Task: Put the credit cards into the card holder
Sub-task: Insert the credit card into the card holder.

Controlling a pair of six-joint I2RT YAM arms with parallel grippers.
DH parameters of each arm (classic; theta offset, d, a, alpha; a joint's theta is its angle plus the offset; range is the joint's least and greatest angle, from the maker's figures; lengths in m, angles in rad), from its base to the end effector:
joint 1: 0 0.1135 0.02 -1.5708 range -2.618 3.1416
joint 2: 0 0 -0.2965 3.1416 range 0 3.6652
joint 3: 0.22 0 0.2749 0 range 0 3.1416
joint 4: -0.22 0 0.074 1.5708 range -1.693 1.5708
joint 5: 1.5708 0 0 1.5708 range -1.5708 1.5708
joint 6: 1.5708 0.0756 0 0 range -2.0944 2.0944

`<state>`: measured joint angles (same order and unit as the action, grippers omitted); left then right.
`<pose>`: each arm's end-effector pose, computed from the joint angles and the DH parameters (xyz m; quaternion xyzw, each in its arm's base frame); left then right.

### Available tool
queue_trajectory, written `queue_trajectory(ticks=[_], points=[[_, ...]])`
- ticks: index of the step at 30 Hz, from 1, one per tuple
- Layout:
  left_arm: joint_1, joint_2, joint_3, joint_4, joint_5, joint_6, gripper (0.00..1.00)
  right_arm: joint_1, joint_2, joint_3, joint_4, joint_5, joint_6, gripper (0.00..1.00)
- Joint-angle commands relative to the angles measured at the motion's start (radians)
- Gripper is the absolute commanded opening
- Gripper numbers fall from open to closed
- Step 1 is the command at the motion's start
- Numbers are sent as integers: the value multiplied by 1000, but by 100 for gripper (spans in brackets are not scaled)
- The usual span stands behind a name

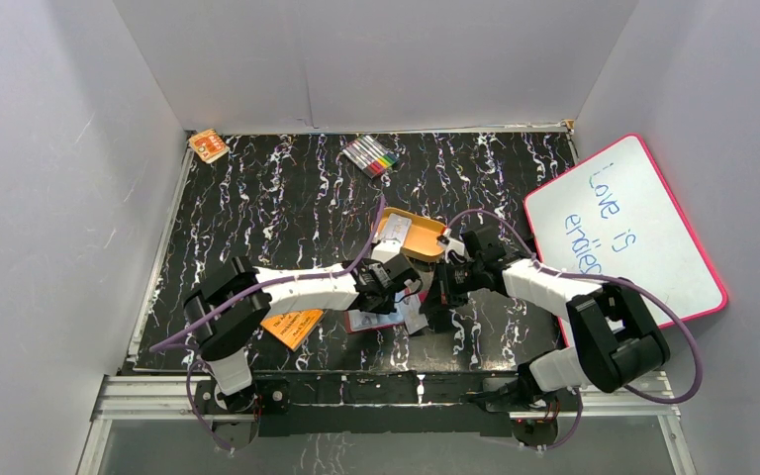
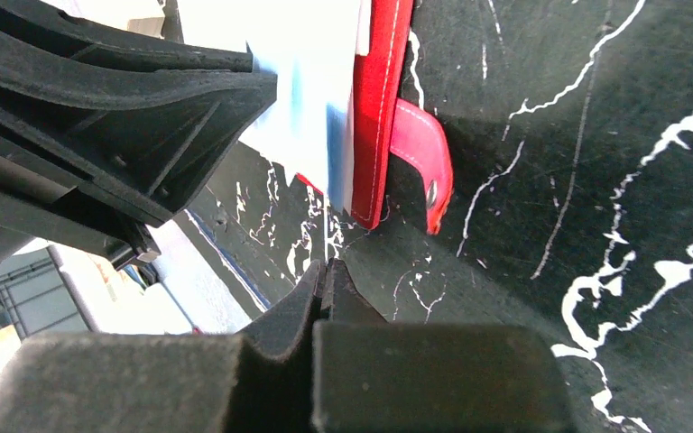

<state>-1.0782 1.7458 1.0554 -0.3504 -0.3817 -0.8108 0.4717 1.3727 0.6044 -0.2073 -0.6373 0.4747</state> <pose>0.2090 -0.3299 0.1565 0.0771 0.9457 -0.1010 0.2991 0.2217 0.1636 0.1493 -0.0905 0.9081 0.3935 0.1114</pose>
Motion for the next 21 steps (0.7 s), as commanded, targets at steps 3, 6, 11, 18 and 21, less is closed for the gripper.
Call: queue_trajectory(ticks=[3,6,11,18,21], points=[[-3,-82,5,-106,-9,11,17,40,37,32,95,-50,30,0],[-3,-94,18,-115,-9,17,20,60,51,35,121,-51,46,0],[-3,-110,37,-132,-6,18,26,86,66,33,162,-59,81,0],[-3,-281,19,-182,-62,-21,41,148,56,66,198,-43,145,0],[-4,-326,-5,-190,-79,-39,43,178,74,85,198,-32,157,0]])
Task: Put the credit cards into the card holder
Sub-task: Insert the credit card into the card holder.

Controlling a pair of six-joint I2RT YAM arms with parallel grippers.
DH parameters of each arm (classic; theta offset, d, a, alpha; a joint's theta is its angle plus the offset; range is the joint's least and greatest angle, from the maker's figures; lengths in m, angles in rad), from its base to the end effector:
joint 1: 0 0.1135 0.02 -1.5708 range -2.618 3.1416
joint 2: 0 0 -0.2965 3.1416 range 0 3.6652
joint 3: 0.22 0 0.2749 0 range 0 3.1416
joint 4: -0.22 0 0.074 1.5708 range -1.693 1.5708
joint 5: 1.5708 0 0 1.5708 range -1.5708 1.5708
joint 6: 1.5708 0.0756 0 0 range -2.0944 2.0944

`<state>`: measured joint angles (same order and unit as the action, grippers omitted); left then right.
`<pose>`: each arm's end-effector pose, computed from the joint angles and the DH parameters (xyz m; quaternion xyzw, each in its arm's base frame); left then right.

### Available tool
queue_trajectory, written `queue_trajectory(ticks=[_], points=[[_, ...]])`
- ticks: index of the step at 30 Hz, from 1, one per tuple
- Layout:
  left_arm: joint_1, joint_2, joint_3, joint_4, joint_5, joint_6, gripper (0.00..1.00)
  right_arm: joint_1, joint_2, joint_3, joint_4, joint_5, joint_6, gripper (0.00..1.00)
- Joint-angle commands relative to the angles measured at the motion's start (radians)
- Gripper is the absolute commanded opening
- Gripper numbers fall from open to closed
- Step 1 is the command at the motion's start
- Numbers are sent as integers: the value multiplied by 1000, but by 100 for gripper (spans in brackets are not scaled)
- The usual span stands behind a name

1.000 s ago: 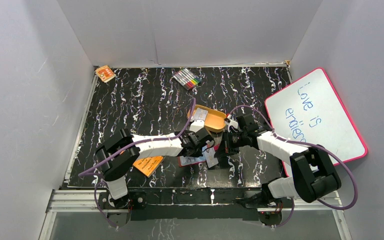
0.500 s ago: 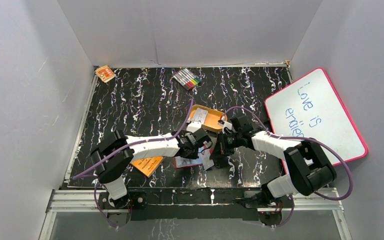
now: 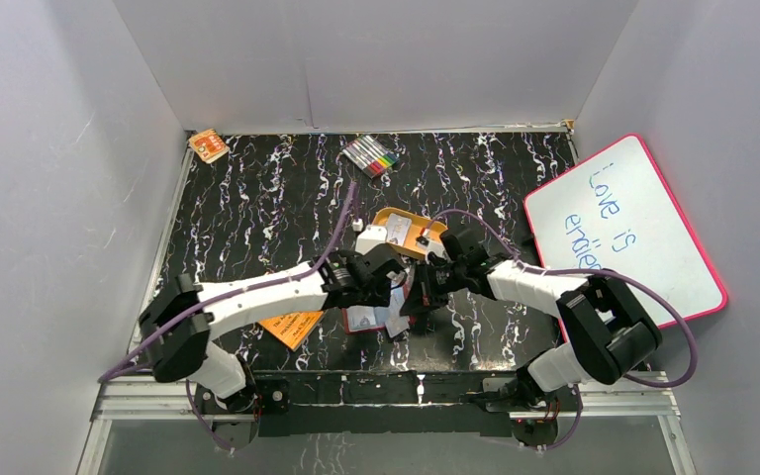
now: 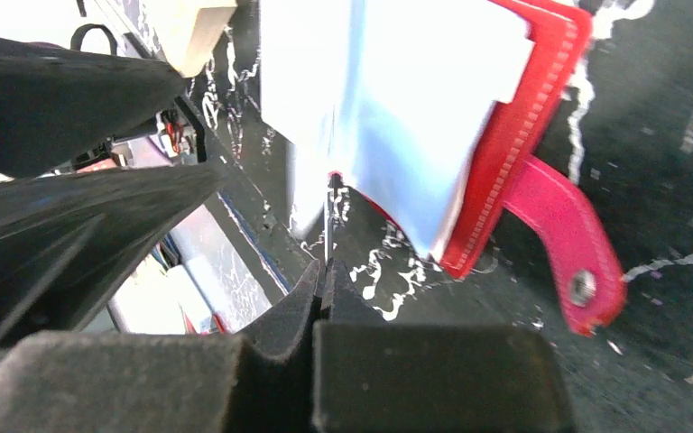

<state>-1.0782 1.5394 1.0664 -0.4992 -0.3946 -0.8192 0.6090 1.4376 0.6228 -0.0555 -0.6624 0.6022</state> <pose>0.1948 -0.3016 0.2223 0.0637 0.9366 -0.1258 0.3207 0.2149 0.2066 0.1512 -0.1146 0.8879 0.4358 0.0929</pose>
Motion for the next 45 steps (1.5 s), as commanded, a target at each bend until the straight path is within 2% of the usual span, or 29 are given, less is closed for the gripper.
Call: queue_trajectory(ticks=[1,8,16,22,27,31,39,41,45], points=[[-3,-130,-23,-43,-70,-37,44,51,15,73,46,-2,31,0],[-3,-160,-67,-56,-87,-62,46,100,76,104,100,19,55,0],[0,-118,-103,-42,-103,-88,46,136,166,128,135,30,78,0],[35,-81,-114,11,-67,-84,42,150,191,134,148,21,87,0],[102,-65,-147,101,15,-71,32,151,137,123,124,27,85,0],[171,-42,-184,165,104,-73,20,150,129,121,112,27,80,0],[203,25,-217,162,106,-66,5,149,44,101,62,55,76,0],[207,32,-231,159,105,-69,2,146,-5,94,13,95,73,0],[210,20,-259,156,99,-75,0,103,-97,50,25,147,97,0]])
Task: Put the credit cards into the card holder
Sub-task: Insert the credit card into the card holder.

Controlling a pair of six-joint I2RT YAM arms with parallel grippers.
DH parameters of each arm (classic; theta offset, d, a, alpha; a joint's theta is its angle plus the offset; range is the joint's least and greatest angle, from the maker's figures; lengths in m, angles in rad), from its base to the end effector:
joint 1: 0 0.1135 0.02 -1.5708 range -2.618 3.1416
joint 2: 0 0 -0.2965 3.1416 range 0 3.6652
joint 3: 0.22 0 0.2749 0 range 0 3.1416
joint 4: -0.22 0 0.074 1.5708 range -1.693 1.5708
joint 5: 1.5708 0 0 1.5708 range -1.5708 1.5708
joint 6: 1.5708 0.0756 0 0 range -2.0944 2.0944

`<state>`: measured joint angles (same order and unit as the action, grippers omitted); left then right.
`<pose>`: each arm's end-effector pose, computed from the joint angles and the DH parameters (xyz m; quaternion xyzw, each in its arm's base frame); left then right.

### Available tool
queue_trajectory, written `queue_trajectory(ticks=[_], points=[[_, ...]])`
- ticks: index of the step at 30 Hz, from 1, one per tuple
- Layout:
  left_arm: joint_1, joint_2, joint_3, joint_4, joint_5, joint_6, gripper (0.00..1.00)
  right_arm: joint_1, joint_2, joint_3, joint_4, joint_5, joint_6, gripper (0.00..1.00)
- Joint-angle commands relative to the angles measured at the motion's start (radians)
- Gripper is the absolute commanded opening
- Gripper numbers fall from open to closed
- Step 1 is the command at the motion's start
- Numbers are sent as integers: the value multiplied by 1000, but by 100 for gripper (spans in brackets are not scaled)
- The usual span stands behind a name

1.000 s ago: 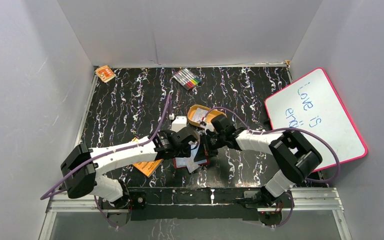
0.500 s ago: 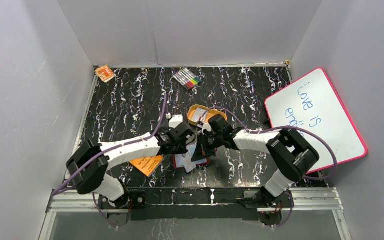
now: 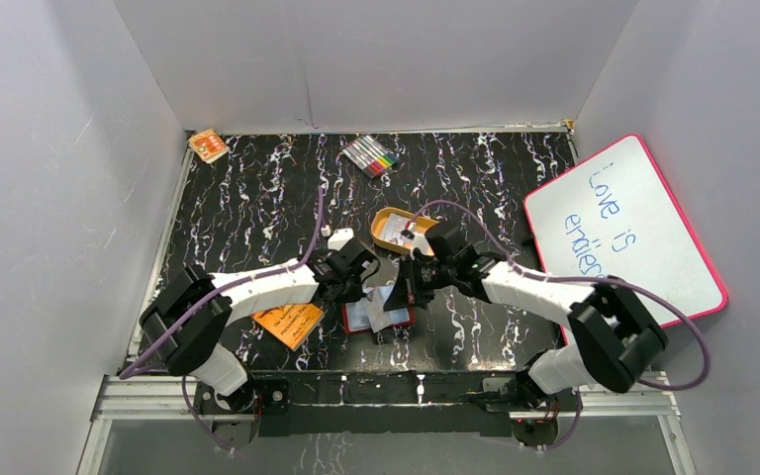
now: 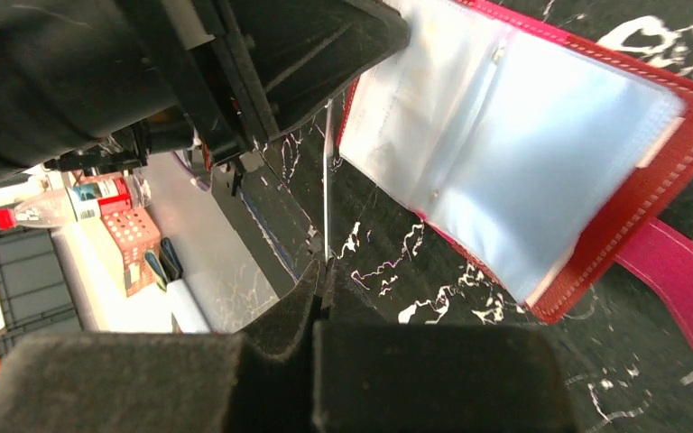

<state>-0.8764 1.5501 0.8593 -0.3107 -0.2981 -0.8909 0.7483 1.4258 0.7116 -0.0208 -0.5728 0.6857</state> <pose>0.2332 -0.2453 0.1620 -0.0486 0.9488 -0.1243 0.2863 0.2075 0.2486 0.1843 -0.1420 0.8727 0.4504 0.1238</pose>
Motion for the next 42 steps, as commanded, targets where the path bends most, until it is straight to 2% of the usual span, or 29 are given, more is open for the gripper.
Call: queue_trajectory(ticks=[1,5,17,32,42], points=[[8,7,-56,-32,2,-3,0,-49,-96,-45,-5,61,16,0],[8,4,-62,-36,-2,-4,0,-88,-62,-54,12,17,22,0],[8,-14,-74,-54,-6,-13,0,-97,48,-63,113,-48,35,0],[8,-48,-86,-75,-11,-15,0,-109,50,-109,148,-1,69,0],[8,-50,-91,-77,-6,-18,0,-109,79,-102,202,-64,71,0]])
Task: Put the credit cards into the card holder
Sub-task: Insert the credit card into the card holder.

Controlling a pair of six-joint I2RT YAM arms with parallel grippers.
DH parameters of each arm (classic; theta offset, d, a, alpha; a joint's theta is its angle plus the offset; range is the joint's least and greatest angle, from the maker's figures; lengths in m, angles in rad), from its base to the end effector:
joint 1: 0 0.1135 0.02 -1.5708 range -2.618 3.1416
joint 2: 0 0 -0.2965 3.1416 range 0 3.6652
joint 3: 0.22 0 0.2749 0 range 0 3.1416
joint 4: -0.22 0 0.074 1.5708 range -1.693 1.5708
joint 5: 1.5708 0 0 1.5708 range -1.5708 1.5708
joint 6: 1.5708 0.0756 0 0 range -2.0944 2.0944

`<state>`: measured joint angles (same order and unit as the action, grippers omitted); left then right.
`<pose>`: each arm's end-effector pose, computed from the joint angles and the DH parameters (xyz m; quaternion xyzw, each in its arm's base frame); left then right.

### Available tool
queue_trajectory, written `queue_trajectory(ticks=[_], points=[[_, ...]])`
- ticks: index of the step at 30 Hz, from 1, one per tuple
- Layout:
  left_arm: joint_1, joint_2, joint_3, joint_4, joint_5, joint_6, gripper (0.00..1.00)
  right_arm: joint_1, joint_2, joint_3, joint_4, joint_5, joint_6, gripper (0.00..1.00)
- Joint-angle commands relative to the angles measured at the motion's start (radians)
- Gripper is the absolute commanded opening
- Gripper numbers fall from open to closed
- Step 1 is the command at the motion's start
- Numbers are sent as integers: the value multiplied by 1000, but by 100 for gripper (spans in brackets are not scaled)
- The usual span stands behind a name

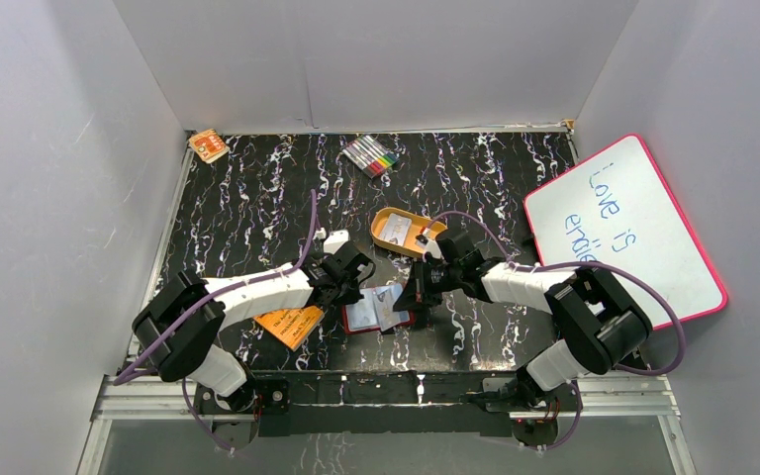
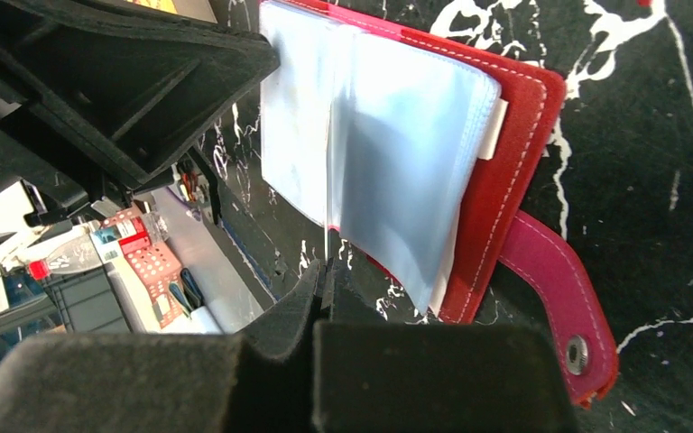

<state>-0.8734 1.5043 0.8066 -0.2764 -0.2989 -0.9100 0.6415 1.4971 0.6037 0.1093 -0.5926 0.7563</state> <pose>0.2268 -0.2361 0.1620 -0.0610 0.9442 -0.1368 0.2933 0.2230 0.2192 0.1412 -0.0610 0.8883 0.4423 0.1071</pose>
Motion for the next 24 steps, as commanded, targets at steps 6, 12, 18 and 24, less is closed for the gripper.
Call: queue_trajectory(ticks=[6,12,18,24], points=[[5,0,-37,-111,-1,1,0,-2,33,16,78,-75,-5,0],[5,1,-37,-110,3,2,0,-2,53,13,88,-82,0,0],[5,2,-38,-112,5,2,0,-2,65,14,106,-68,20,0],[5,5,-40,-110,8,2,0,-3,109,25,150,-67,55,0]])
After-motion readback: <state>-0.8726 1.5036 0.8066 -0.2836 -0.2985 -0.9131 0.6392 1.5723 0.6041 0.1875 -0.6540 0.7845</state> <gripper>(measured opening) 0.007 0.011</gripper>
